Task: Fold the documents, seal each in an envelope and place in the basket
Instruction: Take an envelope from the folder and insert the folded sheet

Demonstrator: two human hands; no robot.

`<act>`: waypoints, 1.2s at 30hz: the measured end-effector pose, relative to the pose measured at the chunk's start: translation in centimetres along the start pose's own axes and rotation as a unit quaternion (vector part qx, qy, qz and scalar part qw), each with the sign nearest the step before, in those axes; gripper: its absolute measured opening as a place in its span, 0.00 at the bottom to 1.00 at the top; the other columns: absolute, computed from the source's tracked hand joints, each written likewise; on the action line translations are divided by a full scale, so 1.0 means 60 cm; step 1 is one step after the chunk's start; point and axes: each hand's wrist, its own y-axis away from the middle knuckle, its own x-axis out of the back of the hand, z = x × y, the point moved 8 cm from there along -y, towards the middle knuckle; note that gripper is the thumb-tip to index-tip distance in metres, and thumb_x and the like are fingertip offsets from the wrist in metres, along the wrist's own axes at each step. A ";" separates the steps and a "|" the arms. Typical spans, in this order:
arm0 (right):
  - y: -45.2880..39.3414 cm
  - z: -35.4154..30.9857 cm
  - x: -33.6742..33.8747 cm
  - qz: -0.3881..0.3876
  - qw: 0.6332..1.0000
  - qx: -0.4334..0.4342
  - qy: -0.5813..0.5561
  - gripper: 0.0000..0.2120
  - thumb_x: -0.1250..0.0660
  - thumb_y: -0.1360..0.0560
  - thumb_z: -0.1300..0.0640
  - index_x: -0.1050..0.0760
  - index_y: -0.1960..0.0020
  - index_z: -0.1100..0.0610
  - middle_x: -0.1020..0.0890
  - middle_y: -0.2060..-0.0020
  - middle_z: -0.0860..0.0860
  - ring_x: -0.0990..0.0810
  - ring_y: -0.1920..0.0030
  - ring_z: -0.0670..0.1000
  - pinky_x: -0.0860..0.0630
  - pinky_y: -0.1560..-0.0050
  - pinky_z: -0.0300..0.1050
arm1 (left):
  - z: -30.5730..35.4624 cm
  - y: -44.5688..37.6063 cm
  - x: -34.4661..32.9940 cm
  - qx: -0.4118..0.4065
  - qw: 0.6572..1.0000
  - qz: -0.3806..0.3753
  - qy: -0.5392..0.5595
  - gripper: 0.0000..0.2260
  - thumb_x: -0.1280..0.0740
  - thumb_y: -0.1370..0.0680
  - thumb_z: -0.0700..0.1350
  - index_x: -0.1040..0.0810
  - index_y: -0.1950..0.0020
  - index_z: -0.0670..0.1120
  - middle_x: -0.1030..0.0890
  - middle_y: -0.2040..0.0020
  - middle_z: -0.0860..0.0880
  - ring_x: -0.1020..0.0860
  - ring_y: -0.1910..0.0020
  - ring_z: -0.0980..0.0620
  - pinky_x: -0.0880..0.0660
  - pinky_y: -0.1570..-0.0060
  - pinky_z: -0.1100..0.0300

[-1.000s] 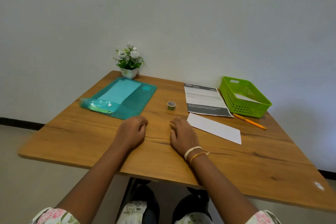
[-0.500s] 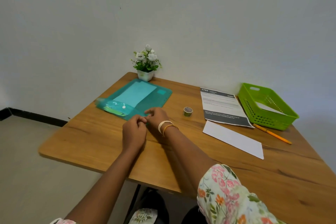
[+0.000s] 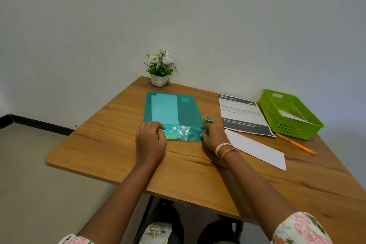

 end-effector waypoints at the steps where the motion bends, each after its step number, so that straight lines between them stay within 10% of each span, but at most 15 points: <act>1: 0.003 0.006 0.005 0.000 1.000 -0.001 0.001 0.15 0.34 0.24 0.56 0.25 0.38 0.54 0.20 0.45 0.57 0.22 0.46 0.56 0.26 0.43 0.48 | 0.001 0.000 0.003 -0.003 1.000 0.006 -0.016 0.09 0.38 0.28 0.35 0.20 0.55 0.46 0.20 0.56 0.50 0.24 0.54 0.49 0.31 0.50 0.55; 7: 0.027 -0.064 0.030 0.054 0.980 0.129 0.144 0.22 0.36 0.25 0.56 0.32 0.32 0.57 0.28 0.35 0.56 0.27 0.37 0.57 0.26 0.39 0.52 | 0.005 0.005 -0.039 -0.036 0.991 -0.106 -0.070 0.11 0.39 0.25 0.42 0.19 0.49 0.45 0.18 0.49 0.48 0.22 0.48 0.47 0.27 0.48 0.52; 13: 0.011 -0.128 -0.038 -0.133 0.959 0.149 0.203 0.27 0.33 0.25 0.53 0.35 0.28 0.52 0.29 0.31 0.53 0.31 0.31 0.56 0.38 0.29 0.56 | 0.011 0.008 -0.046 -0.037 0.991 -0.126 -0.021 0.13 0.38 0.21 0.40 0.21 0.38 0.47 0.19 0.45 0.47 0.22 0.49 0.51 0.26 0.57 0.59; 21: 0.047 -0.145 0.012 -0.025 0.961 0.242 0.132 0.05 0.29 0.29 0.58 0.22 0.54 0.54 0.22 0.53 0.51 0.23 0.51 0.54 0.30 0.58 0.43 | -0.034 -0.005 -0.042 0.097 0.979 -0.119 0.135 0.13 0.42 0.17 0.46 0.21 0.39 0.46 0.18 0.46 0.47 0.22 0.48 0.51 0.26 0.54 0.60; 30: 0.120 -0.079 -0.010 0.015 0.969 0.243 -0.037 0.10 0.34 0.32 0.52 0.18 0.55 0.55 0.19 0.56 0.49 0.22 0.55 0.48 0.23 0.54 0.43 | -0.033 0.007 -0.074 0.055 0.968 -0.240 -0.057 0.25 0.31 0.27 0.46 0.28 0.30 0.52 0.33 0.26 0.49 0.34 0.28 0.49 0.43 0.27 0.46; 36: 0.113 -0.062 0.002 0.095 0.977 0.176 -0.075 0.08 0.33 0.29 0.53 0.18 0.57 0.57 0.17 0.61 0.50 0.21 0.60 0.48 0.22 0.57 0.47 | -0.040 0.003 -0.068 0.095 0.973 -0.206 -0.036 0.24 0.40 0.27 0.33 0.27 0.31 0.45 0.30 0.28 0.45 0.33 0.29 0.47 0.35 0.31 0.52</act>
